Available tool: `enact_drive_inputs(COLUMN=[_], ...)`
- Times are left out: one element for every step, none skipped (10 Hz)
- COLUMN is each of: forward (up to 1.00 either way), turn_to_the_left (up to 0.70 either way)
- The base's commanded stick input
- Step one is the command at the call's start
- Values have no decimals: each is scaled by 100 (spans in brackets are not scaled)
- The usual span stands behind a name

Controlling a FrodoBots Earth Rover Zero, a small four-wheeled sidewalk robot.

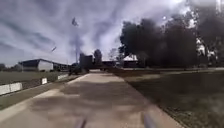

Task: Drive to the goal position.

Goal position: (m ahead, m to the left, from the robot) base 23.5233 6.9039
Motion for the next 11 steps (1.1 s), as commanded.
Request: enact_drive_inputs(forward=[100,100,100,100,100,100,100,100,100,100,100], turn_to_the_left=[0,0,0,0,0,0,0,0,0,0,0])
